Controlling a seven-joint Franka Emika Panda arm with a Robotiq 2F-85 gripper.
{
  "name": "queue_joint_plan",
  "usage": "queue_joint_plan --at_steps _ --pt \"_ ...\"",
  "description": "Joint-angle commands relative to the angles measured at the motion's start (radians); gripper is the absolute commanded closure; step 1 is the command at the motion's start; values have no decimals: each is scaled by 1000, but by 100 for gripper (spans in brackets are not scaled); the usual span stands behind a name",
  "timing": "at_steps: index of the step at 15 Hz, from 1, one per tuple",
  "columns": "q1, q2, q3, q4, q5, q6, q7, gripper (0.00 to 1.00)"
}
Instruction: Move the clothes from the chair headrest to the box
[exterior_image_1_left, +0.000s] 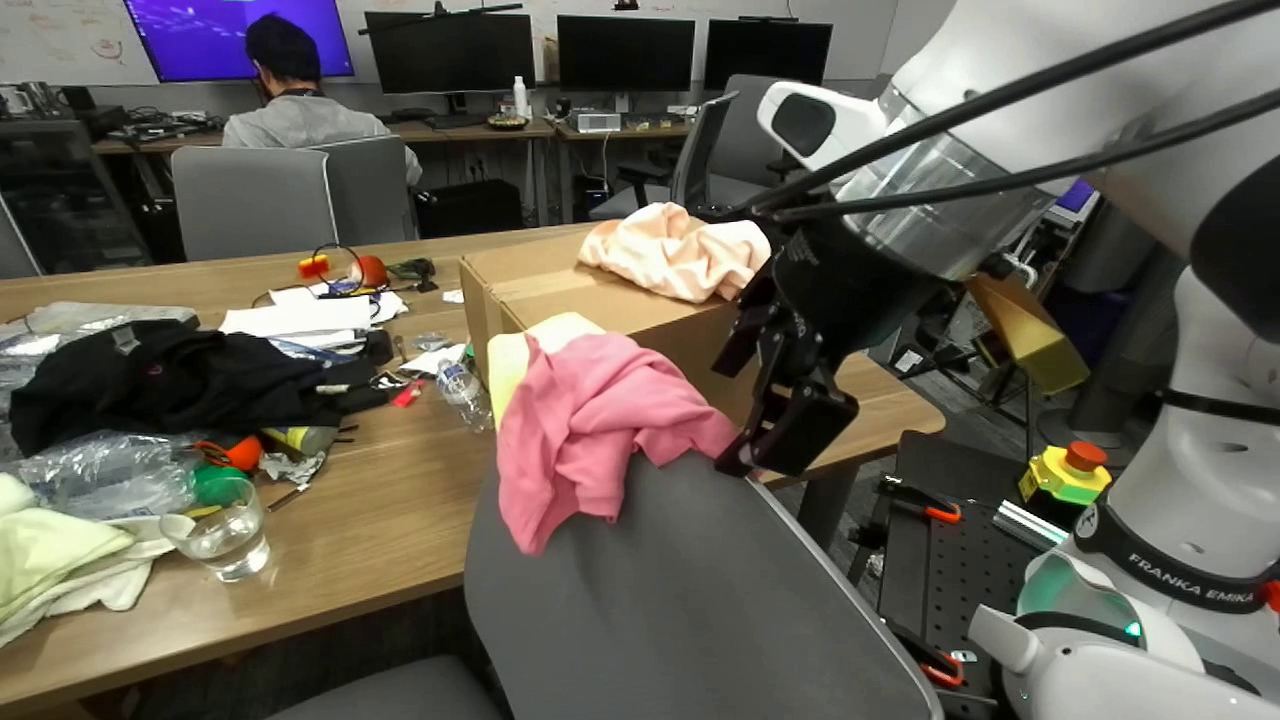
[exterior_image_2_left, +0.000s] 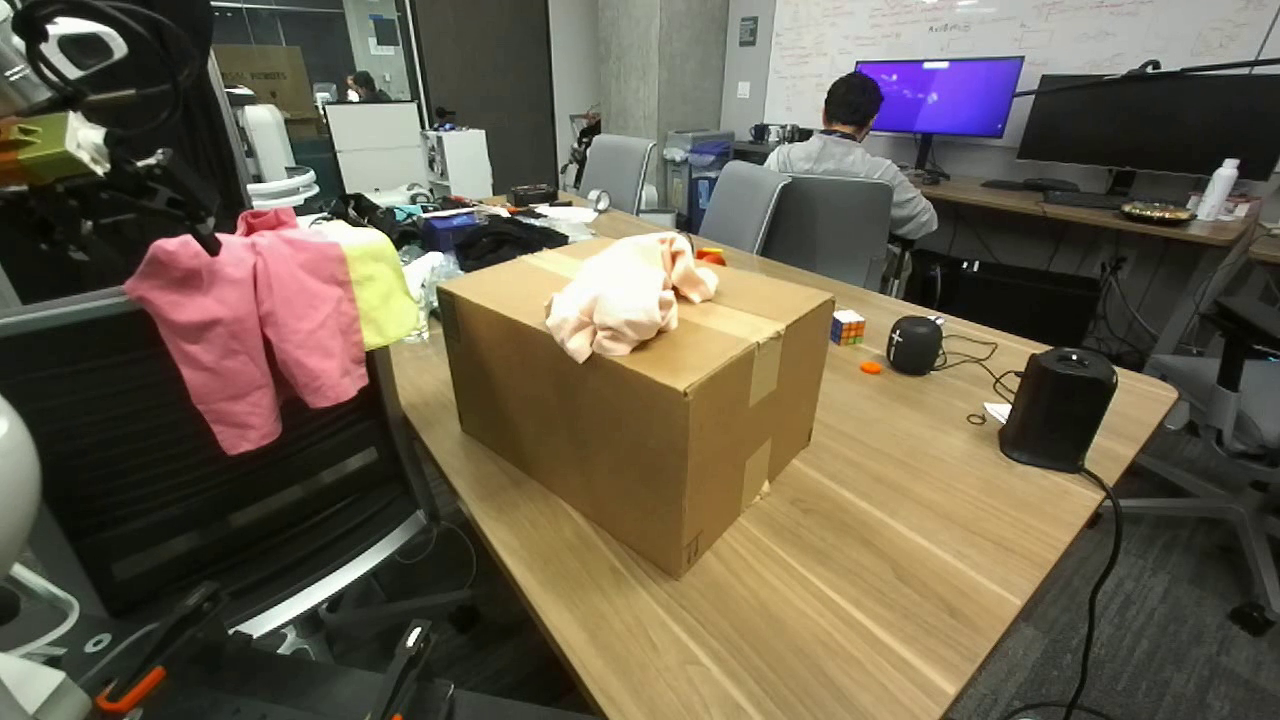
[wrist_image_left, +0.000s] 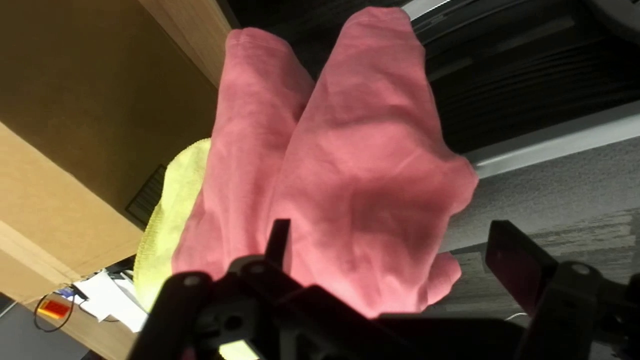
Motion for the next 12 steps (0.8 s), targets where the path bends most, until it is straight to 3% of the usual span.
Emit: queue_joint_plan --at_steps 1,10,11,12 --pt "-48 27 30 0 -48 69 45 0" --pt "-100 67 60 -2 -106 122 95 0" --pt "-101 67 58 -2 -105 120 96 25" --pt "-102 67 58 -2 -105 119 94 26"
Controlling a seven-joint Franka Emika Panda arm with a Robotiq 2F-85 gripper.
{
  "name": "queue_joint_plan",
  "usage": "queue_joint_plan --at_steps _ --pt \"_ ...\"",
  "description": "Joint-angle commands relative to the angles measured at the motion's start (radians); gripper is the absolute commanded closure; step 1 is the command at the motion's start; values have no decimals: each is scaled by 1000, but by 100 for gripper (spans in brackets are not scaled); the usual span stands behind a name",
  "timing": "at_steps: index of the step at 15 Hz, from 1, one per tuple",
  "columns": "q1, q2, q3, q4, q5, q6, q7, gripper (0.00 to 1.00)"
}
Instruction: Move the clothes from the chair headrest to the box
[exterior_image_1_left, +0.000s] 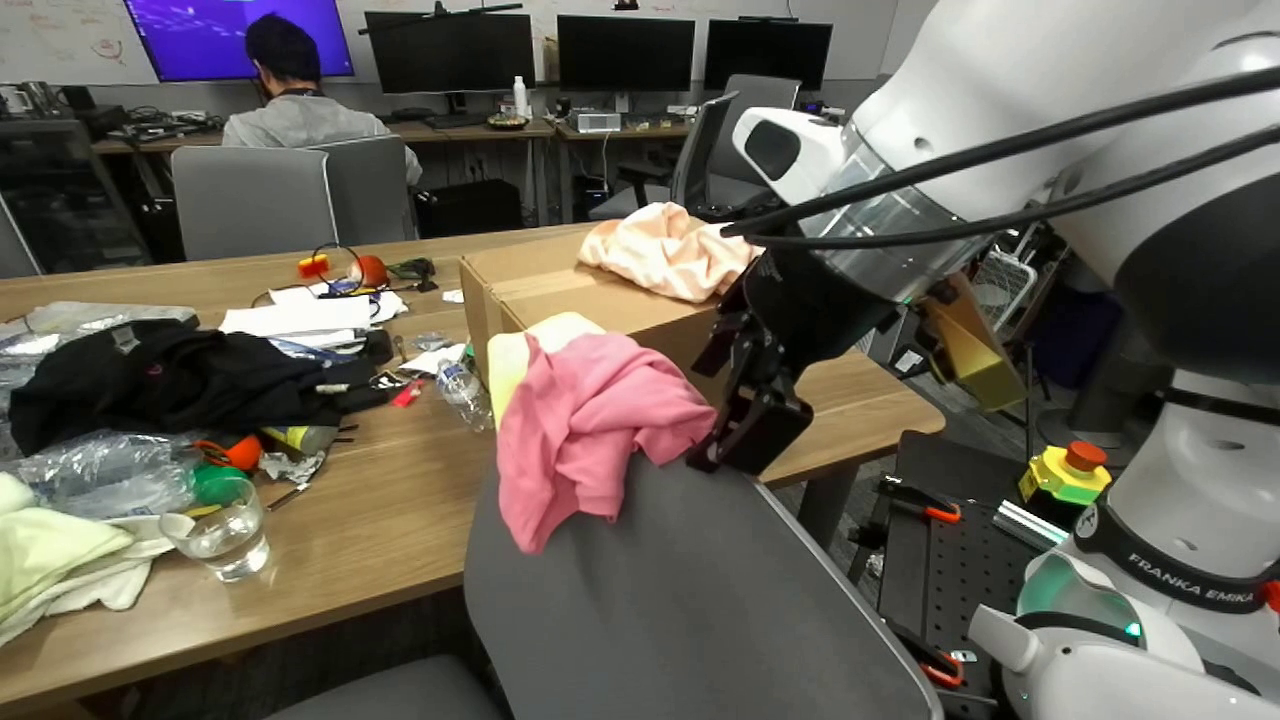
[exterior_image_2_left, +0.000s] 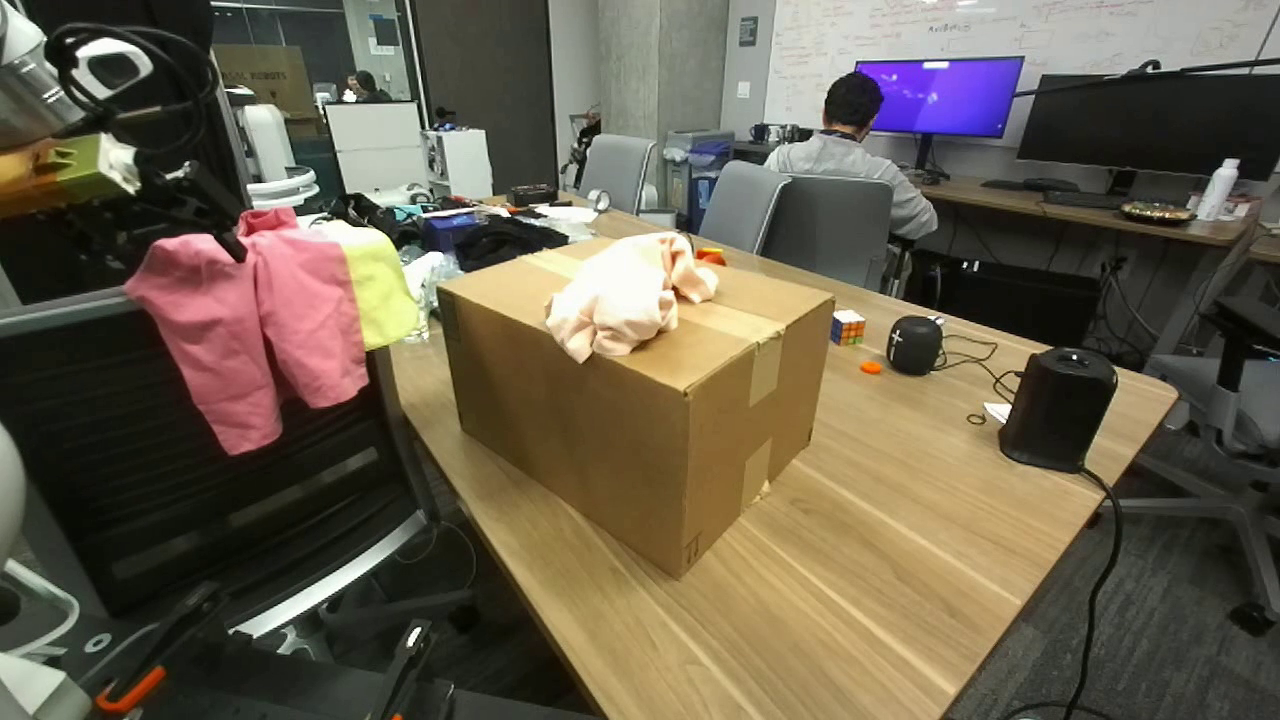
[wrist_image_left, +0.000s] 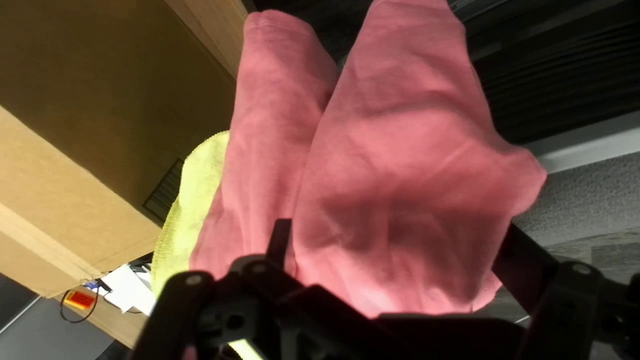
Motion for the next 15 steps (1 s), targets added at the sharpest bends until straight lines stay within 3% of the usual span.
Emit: queue_joint_plan --at_steps 1,9,12,15 --pt "-26 9 15 1 -28 36 28 32" --pt "-31 5 11 1 -28 44 27 95" --pt "-20 -16 -1 2 -21 46 14 100" --pt "2 -63 -34 3 2 62 -9 96"
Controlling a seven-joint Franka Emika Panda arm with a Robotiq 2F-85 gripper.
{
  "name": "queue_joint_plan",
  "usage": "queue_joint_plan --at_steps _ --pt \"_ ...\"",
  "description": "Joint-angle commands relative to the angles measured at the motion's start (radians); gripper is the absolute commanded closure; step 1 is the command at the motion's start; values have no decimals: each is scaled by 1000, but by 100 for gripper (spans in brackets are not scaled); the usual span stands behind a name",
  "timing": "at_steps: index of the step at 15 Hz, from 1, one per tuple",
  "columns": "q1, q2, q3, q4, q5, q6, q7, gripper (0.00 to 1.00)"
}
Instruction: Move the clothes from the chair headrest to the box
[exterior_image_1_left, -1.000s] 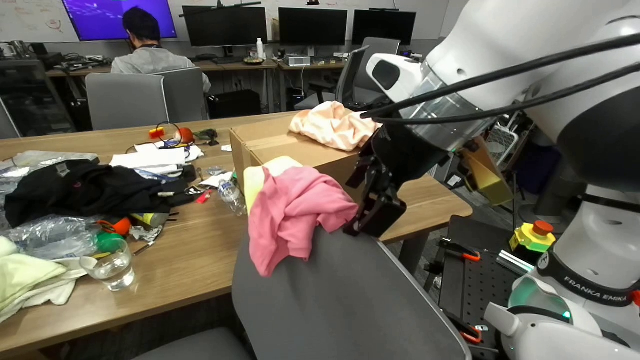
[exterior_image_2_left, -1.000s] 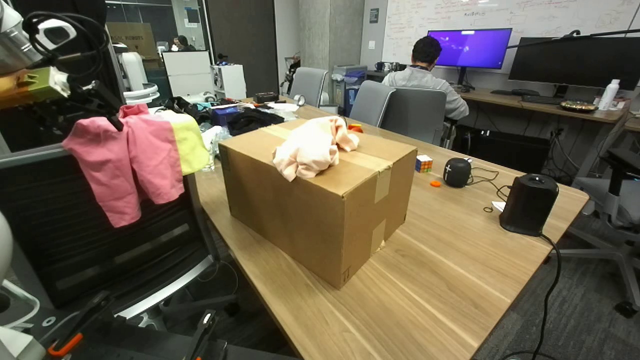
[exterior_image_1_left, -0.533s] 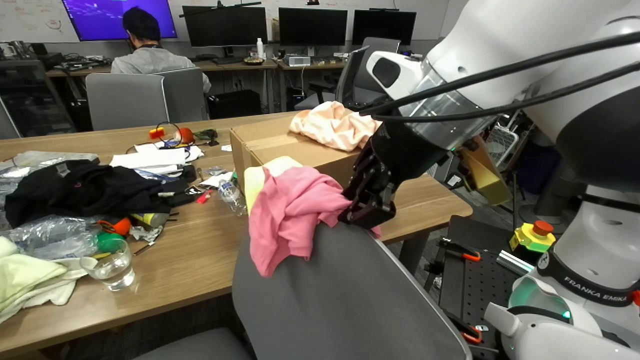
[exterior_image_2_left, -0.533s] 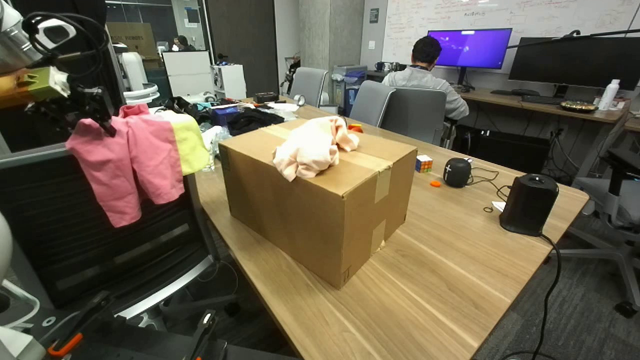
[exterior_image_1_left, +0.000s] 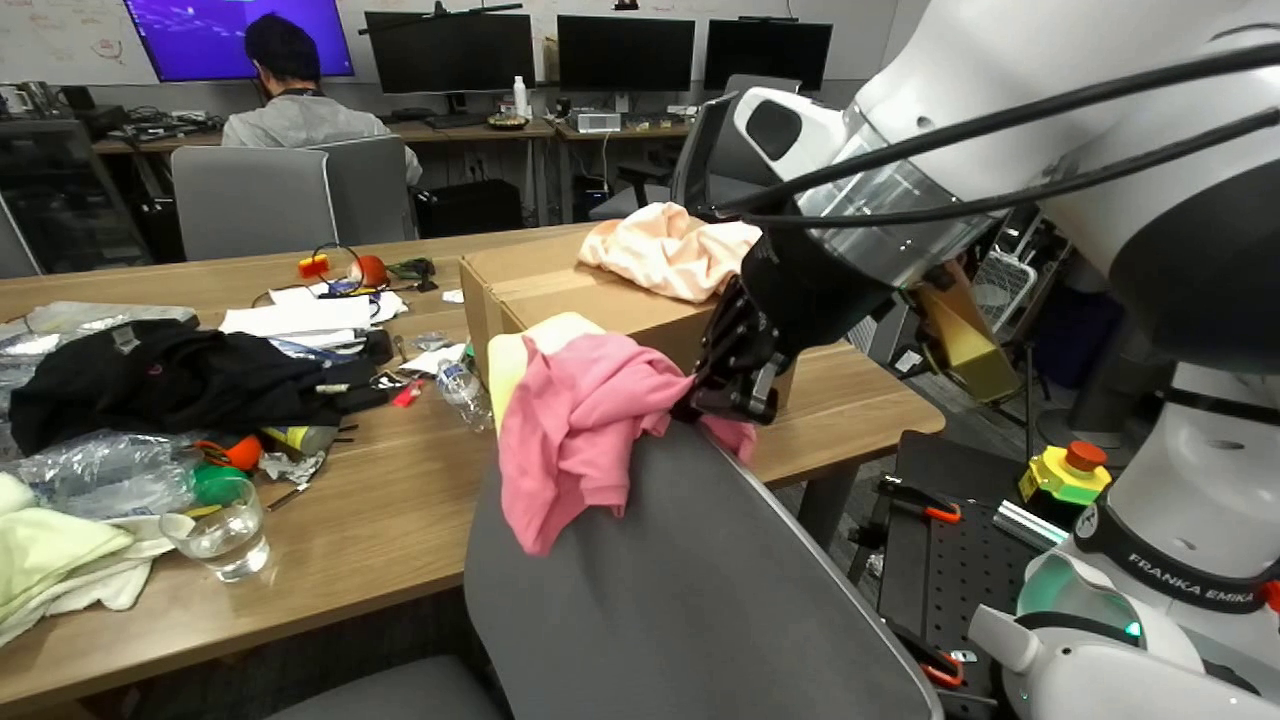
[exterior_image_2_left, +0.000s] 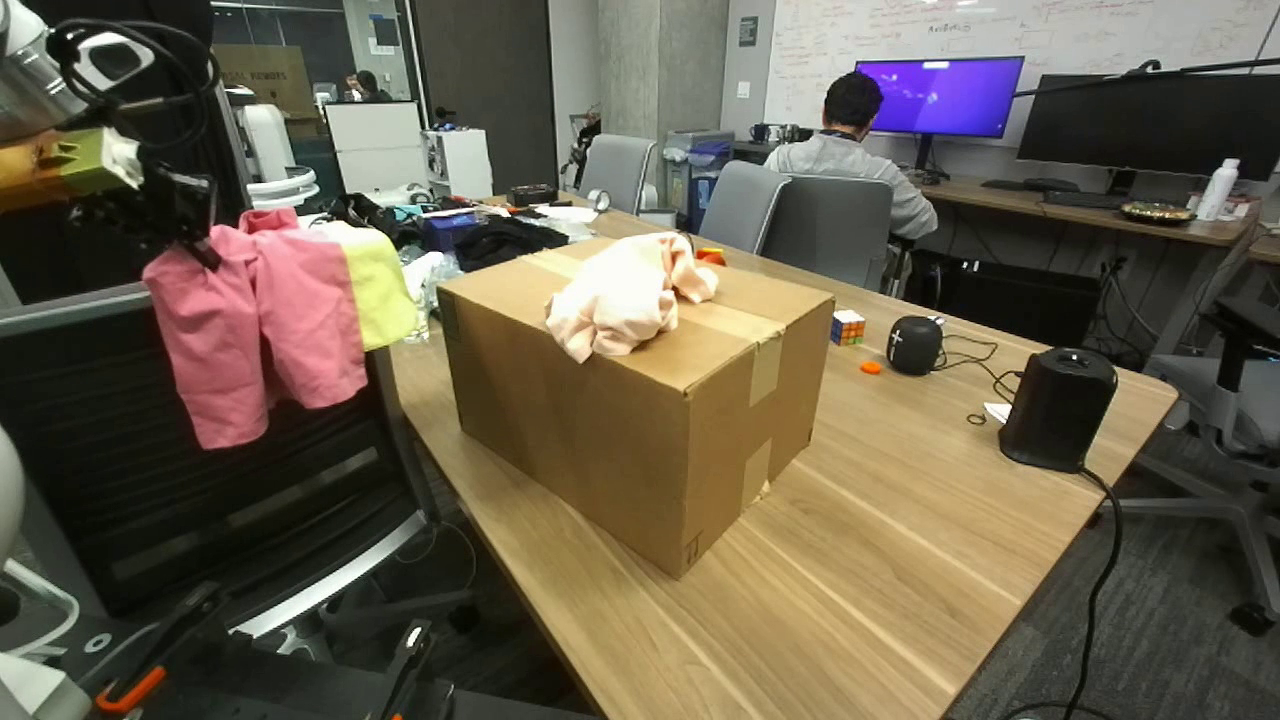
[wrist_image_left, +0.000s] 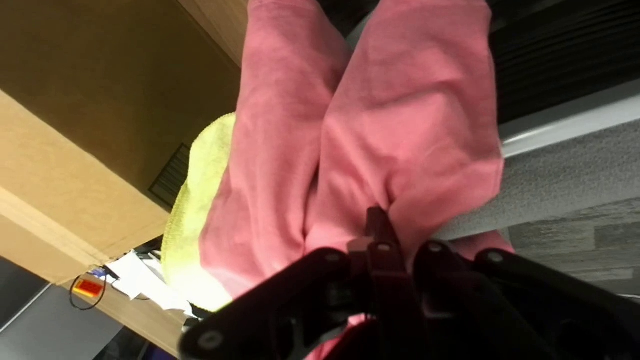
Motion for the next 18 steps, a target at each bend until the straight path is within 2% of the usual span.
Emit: queue_joint_plan --at_steps 1,10,18 --pt "16 -66 -40 2 9 37 -23 96" --pt "8 -203 -130 8 33 76 -64 96" --pt "-16 -229 -132 10 37 110 -65 96"
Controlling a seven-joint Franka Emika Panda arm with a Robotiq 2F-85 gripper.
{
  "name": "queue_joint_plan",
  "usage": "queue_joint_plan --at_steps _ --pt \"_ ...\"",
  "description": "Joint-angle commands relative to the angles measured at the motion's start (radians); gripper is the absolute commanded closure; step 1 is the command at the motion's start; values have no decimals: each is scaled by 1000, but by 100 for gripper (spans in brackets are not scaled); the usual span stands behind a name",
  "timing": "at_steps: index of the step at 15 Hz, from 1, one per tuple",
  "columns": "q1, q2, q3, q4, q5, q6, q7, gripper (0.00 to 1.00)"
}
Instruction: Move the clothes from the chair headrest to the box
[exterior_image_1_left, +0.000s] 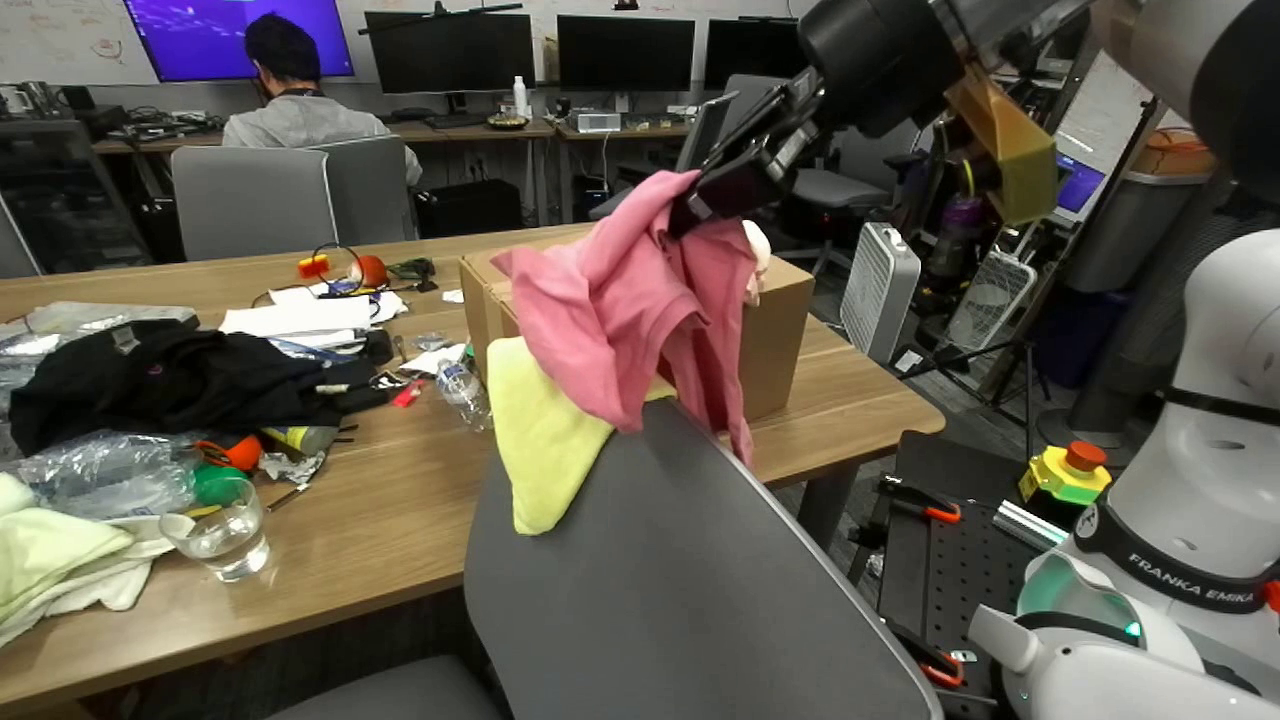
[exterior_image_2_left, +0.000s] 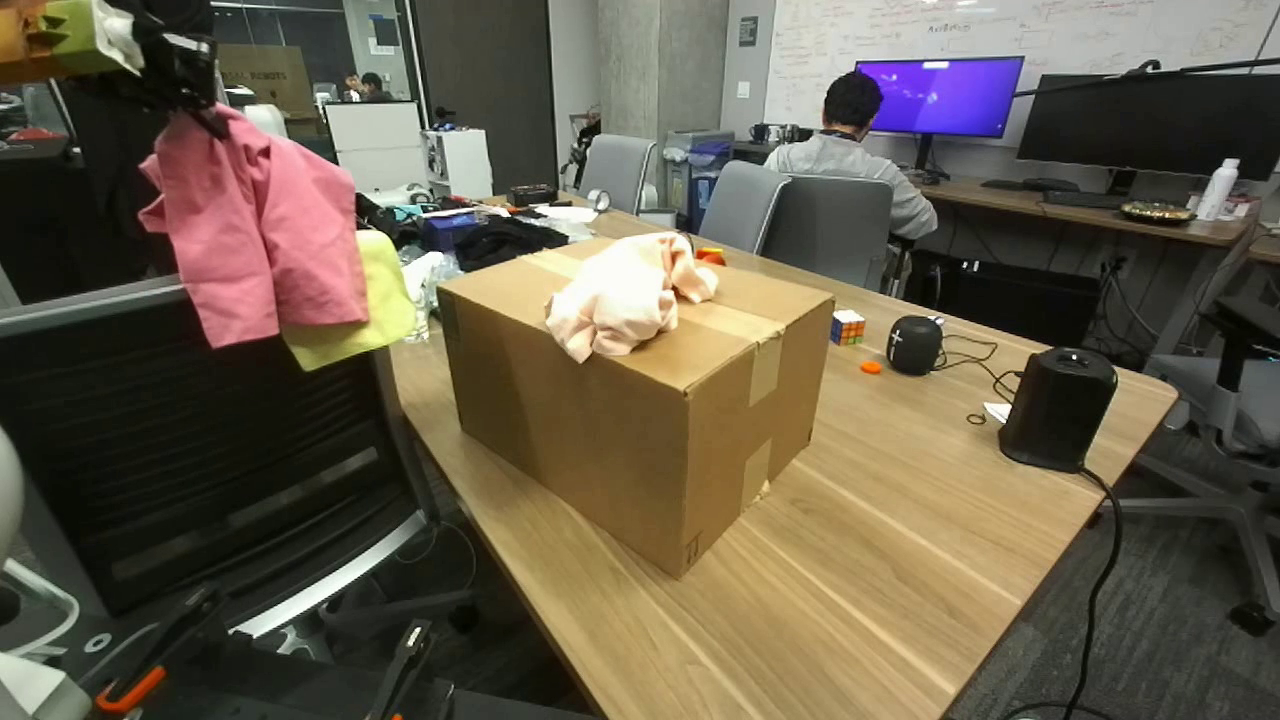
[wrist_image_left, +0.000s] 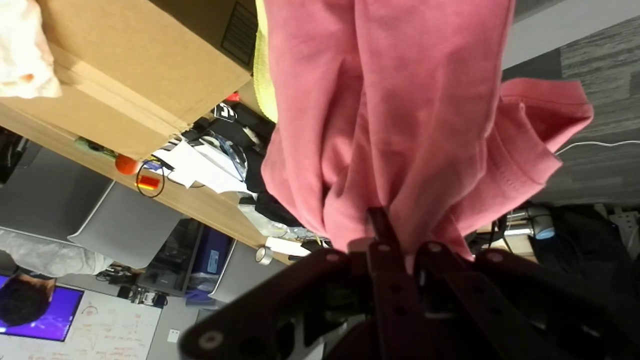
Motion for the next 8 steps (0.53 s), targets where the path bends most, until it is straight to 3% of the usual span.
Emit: queue_joint_plan --at_steps 1,5,8 --pt "-32 -8 3 7 9 39 -26 96" --pt "-152 34 12 49 -27 85 -15 96" --pt "-307 89 34 113 -66 123 7 96"
